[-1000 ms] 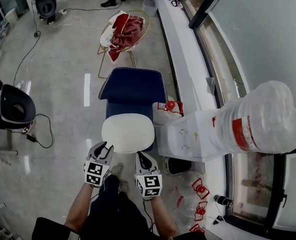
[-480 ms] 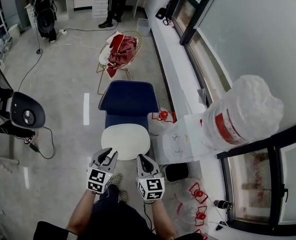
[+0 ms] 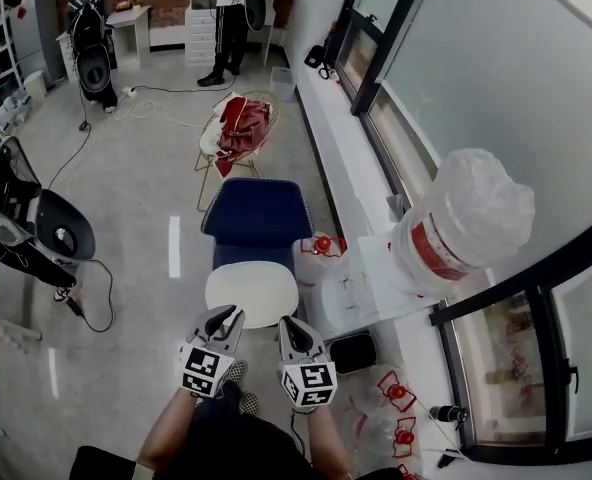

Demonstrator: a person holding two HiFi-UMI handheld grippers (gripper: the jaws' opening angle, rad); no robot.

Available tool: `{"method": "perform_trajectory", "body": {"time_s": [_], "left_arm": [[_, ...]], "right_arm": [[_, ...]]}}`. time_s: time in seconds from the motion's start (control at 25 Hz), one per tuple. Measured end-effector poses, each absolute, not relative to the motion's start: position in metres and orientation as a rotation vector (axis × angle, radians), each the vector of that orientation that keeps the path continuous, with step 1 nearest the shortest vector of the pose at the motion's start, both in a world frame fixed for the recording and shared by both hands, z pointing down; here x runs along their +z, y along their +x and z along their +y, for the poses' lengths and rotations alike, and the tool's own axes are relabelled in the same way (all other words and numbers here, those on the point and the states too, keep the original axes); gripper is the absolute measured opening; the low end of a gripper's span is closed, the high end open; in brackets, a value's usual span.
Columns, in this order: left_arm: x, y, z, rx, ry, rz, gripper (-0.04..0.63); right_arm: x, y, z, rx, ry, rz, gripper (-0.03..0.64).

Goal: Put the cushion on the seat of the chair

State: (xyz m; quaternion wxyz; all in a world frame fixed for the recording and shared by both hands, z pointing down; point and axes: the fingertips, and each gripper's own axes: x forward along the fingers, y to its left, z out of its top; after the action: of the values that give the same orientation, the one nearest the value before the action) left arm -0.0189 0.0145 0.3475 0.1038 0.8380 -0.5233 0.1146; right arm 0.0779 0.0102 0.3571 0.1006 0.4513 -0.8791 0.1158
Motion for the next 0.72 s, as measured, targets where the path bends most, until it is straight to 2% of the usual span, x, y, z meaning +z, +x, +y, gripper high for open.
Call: {"method": "perform_trajectory", "body": {"time_s": [0.72], "left_arm": [[0.301, -0.001, 0.084, 0.258, 2.534, -1.6, 0.041]], "right_arm": [[0.315, 0.094, 0.079, 0.244, 1.364, -2.674, 0.029]]}}
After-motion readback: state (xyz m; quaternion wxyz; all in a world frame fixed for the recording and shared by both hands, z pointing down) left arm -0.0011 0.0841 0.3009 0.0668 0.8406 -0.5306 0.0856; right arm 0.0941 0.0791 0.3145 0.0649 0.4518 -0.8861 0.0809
